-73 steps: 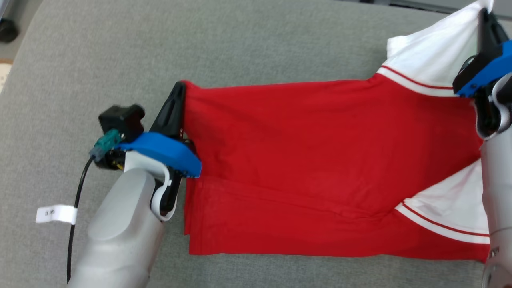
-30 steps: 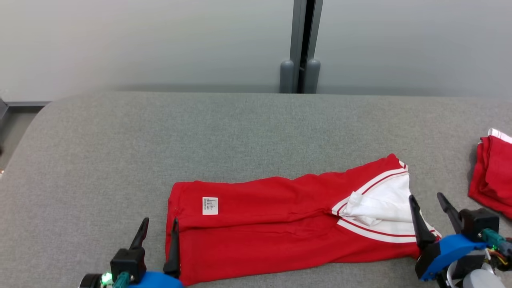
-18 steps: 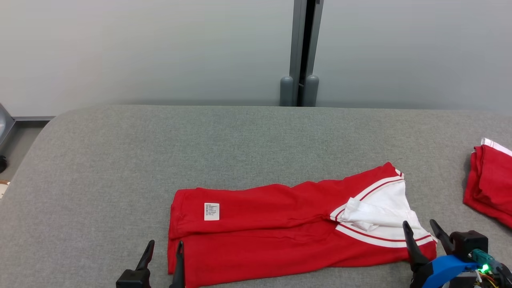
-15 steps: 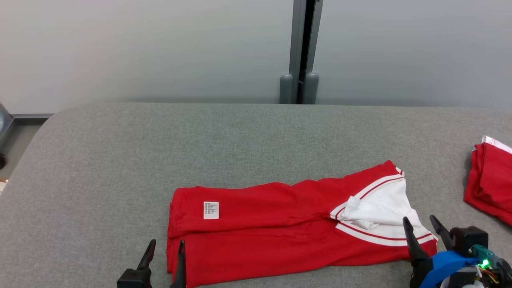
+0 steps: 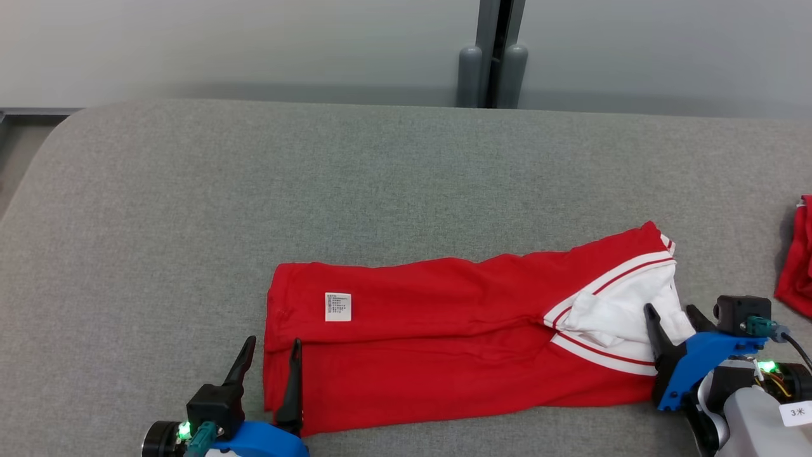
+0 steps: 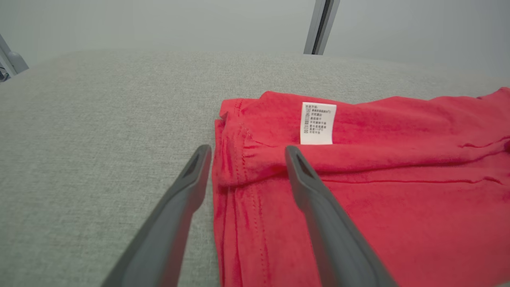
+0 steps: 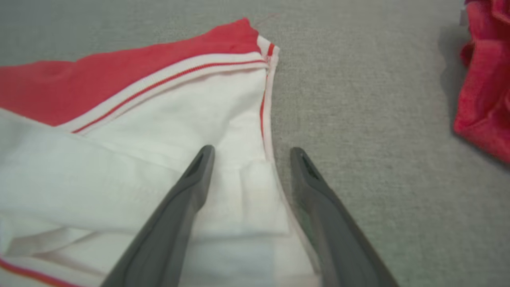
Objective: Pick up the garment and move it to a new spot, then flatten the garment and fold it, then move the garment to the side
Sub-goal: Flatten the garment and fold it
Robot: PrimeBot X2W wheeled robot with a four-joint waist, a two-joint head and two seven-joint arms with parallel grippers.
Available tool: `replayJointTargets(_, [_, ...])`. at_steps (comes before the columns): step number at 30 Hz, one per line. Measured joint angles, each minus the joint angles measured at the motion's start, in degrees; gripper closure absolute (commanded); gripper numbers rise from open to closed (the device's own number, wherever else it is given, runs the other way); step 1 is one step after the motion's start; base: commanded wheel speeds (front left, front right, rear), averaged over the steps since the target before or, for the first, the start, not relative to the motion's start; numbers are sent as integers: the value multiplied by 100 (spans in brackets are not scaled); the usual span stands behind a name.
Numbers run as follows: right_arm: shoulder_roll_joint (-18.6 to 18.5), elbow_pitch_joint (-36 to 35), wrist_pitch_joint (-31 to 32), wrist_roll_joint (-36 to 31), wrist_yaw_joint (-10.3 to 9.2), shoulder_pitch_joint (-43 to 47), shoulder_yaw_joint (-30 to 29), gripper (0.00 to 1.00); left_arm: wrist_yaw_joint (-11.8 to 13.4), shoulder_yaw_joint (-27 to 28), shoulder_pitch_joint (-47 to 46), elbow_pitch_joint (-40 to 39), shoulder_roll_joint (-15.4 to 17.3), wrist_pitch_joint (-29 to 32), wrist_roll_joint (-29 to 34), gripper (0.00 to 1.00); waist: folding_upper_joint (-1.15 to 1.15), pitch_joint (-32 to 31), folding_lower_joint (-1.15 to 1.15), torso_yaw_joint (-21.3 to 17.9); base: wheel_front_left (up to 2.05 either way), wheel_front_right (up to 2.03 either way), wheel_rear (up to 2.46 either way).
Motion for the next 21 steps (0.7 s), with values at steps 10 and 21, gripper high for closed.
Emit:
replayJointTargets(10, [-16,403,-21,616,-4,-98,349,100,-27,57,-74,36,-3,0,-9,0,0,71,-1,-17,0,0,0])
replayJointTargets(21, [-222,187,-969,661,1,213,252,100,-30,-49,8,63,-7,0,-102,0,0,-263,-1,-292,0,0,0])
